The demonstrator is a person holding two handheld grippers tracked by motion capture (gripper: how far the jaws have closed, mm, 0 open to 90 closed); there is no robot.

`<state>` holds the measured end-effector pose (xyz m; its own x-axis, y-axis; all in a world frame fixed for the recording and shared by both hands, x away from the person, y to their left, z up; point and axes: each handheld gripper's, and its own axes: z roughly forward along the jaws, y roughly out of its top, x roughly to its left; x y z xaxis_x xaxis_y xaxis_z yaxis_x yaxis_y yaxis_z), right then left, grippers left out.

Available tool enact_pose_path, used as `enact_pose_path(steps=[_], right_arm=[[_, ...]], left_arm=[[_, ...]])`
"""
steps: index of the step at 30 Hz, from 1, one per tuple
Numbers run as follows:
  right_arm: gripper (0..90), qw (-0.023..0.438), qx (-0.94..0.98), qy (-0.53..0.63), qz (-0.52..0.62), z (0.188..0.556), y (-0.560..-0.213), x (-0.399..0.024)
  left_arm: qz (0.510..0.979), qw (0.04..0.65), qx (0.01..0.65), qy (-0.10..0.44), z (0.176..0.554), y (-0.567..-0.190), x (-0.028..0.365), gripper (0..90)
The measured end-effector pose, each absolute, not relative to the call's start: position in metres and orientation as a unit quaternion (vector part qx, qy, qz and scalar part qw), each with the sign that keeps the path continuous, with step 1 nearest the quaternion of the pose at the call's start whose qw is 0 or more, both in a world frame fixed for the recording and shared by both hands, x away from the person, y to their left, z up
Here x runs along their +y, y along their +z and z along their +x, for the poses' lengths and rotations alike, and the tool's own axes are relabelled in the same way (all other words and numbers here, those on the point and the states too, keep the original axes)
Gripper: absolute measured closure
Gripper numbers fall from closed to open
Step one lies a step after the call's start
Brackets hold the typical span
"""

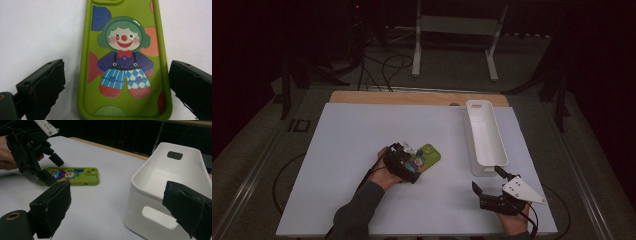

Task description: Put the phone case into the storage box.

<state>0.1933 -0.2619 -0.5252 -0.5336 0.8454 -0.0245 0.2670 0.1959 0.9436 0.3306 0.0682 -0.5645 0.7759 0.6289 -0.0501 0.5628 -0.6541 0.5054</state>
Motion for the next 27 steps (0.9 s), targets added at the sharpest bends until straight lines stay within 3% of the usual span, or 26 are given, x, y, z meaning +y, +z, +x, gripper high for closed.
enact_pose_path(steps=[23,27], right_arm=[[7.8,0.290,0.717,0.501,0.388,0.1935,-0.5250,-0.2616],[7.8,0.291,0.717,0.501,0.387,0.1935,-0.5251,-0.2609]], left_arm=[[0.913,0.248,0.320,0.058,0.3311,-0.5660,0.0648,6.5],[0.914,0.250,0.314,0.057,0.3300,-0.5643,0.0647,15.3]])
